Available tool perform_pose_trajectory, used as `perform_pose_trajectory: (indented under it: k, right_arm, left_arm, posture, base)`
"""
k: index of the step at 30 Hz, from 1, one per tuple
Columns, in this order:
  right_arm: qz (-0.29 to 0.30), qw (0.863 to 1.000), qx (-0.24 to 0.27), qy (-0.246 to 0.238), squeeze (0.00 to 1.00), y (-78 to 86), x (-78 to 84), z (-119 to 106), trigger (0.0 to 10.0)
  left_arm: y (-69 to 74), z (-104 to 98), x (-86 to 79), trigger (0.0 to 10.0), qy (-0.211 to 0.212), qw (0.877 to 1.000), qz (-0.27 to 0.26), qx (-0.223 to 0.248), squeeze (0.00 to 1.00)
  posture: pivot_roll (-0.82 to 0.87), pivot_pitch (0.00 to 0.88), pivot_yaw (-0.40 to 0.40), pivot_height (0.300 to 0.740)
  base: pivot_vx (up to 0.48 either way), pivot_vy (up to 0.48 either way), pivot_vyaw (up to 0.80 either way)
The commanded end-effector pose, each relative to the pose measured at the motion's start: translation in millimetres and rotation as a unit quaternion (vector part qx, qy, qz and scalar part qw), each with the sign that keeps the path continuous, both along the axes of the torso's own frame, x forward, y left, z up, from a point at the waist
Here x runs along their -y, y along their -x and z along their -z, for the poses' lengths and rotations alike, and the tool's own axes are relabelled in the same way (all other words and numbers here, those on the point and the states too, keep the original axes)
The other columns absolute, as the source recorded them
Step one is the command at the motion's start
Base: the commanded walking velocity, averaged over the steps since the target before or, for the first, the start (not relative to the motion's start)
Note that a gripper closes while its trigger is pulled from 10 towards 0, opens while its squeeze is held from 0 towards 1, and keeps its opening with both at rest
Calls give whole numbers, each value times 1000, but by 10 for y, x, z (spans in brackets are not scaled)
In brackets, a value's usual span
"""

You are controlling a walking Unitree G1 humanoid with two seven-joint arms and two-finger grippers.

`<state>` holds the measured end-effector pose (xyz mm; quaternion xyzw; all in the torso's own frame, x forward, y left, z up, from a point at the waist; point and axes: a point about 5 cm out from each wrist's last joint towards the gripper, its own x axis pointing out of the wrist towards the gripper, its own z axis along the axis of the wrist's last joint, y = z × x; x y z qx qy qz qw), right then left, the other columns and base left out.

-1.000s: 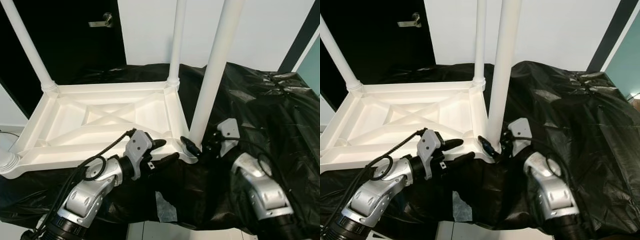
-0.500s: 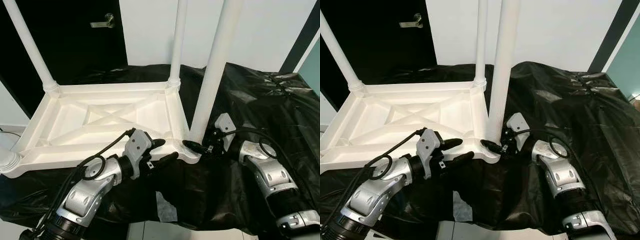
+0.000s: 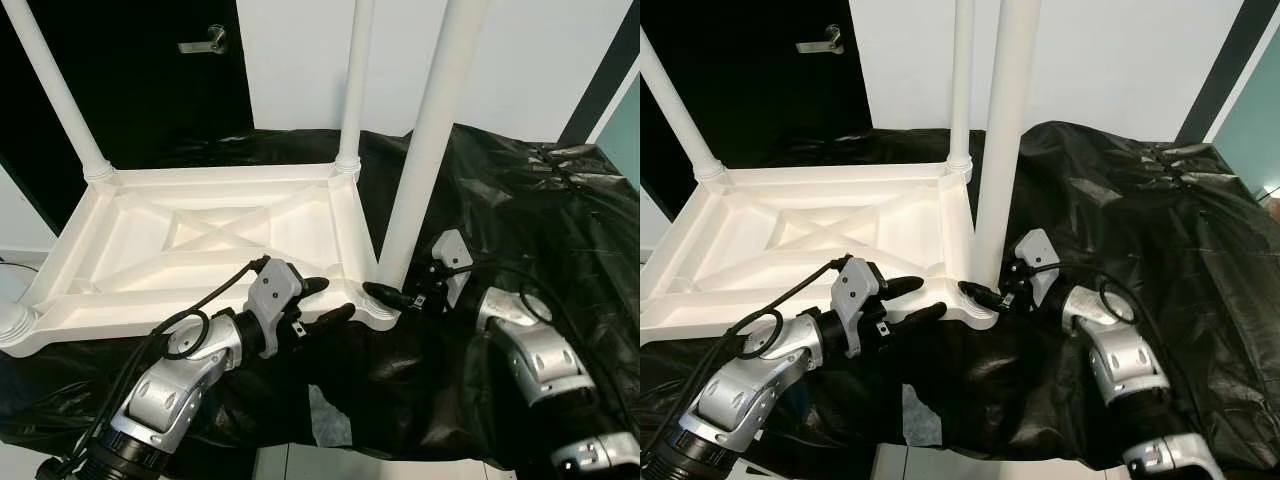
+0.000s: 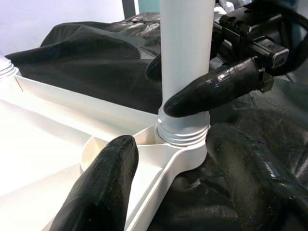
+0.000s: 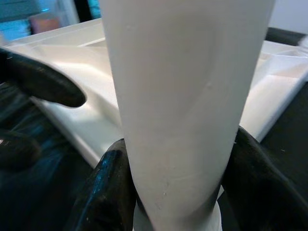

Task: Building children table

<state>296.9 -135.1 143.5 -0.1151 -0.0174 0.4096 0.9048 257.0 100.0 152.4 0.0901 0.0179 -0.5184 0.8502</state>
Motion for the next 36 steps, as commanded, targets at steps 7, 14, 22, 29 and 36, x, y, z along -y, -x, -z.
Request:
perform_pose_trajectory:
  k: [7,14,22,29,36]
  right_arm:
    - [211,977,-15,-34,0,92,-152,123,10000]
    - [344,937,-35,-58,0,213,-220,199,10000]
    - [373,925,-36,-61,0,251,-272,165,10000]
    - [366,928,-27,-61,1000,242,-284,123,10000]
    - [313,945,1,-91,1000,261,-84,-3,10000]
  left_arm:
    - [68,-2,43,10000,-4,999,50,-8,0]
    - [77,-1,46,10000,-4,998,56,-10,0]
    - [70,-1,53,10000,-3,998,57,-10,0]
    - [49,-18,60,10000,-1,999,52,-7,0]
    - [68,0,49,10000,0,999,47,-11,0]
  posture:
    - [20,0,-18,740]
    - [19,0,-16,740]
    - [11,0,-15,740]
    - [14,0,-17,740]
    - [13,0,-24,740]
  base:
    - [0,0,0]
    - [0,0,0]
    - [0,0,0]
    - [0,0,0]
    - [0,0,0]
